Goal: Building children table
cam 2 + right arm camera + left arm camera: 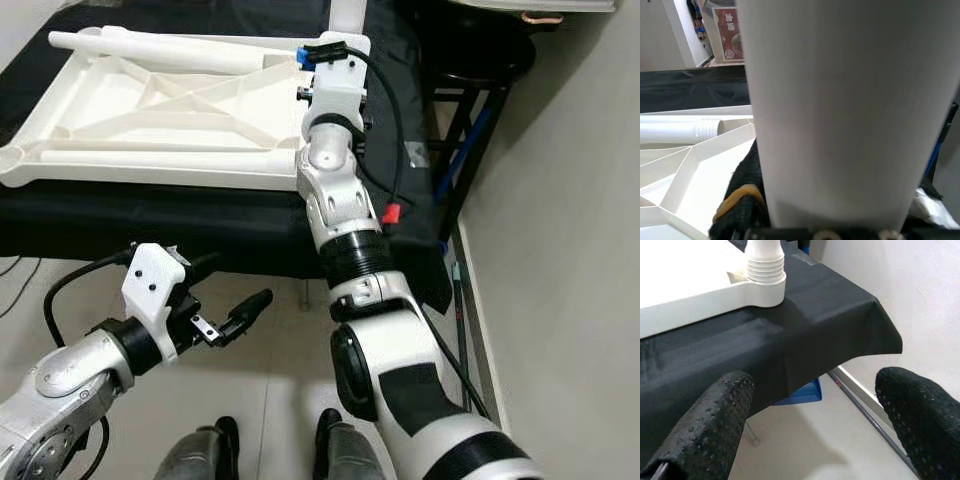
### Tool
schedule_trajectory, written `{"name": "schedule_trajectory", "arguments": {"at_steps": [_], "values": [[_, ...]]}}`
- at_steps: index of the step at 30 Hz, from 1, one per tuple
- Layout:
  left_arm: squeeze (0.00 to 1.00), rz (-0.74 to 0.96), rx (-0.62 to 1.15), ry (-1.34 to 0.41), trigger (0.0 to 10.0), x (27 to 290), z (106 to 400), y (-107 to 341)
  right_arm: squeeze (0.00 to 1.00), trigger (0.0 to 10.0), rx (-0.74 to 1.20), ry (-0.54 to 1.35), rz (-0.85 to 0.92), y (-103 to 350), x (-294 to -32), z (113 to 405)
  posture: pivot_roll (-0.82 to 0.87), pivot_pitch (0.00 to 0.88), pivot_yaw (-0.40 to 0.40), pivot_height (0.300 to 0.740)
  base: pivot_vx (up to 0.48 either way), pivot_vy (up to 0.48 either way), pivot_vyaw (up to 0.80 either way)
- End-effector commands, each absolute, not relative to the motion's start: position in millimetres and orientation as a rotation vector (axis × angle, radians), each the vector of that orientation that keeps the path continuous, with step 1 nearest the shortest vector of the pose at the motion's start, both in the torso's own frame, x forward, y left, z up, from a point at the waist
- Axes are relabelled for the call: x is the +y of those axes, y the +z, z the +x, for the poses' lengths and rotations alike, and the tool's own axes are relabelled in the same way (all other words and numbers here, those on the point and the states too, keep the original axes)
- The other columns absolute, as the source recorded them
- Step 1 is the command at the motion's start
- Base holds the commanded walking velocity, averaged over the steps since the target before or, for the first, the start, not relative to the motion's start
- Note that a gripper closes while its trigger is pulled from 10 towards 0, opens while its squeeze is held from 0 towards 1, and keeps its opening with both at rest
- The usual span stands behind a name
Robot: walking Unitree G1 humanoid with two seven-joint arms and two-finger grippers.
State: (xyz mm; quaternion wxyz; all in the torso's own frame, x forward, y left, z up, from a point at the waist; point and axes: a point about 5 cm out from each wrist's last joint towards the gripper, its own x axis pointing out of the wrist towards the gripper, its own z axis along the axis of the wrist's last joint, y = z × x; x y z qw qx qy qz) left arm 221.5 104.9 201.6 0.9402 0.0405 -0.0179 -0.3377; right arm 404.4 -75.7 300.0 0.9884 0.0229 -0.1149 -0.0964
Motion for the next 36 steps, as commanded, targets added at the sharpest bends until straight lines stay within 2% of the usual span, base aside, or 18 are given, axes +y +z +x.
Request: {"name": "schedule_trajectory", "arguments": {"at_steps": [1,2,10,11,26,36], "values": [[0.00,0.073,-0.020,-0.691,10.0,104,220,197,0.56,10.0,-0.052,-0.209,0.054,257,-77,408,0.21,0.332,-0.008,0.740,0.000,0.000,0.00],[0.00,0.072,-0.020,-0.687,10.0,104,220,196,1.00,10.0,-0.061,-0.198,0.061,258,-76,408,0.21,0.331,-0.008,0.740,0.000,0.000,0.00],[0.00,0.074,-0.019,-0.682,10.0,106,219,196,1.00,10.0,-0.098,-0.202,0.063,265,-77,410,0.20,0.329,-0.010,0.740,0.000,0.000,0.00],[0.00,0.073,-0.018,-0.680,10.0,106,219,196,0.00,10.0,-0.106,-0.187,0.058,267,-77,410,0.20,0.329,-0.007,0.740,0.000,0.000,0.00],[0.00,0.078,-0.020,-0.671,10.0,107,221,195,0.00,10.0,-0.260,-0.084,0.133,283,-79,406,0.20,0.324,0.000,0.740,0.000,0.000,0.00],[0.00,0.081,-0.018,-0.674,10.0,108,222,195,0.00,10.0,-0.340,0.010,0.098,290,-77,403,0.20,0.323,0.004,0.740,0.000,0.000,0.00]]}}
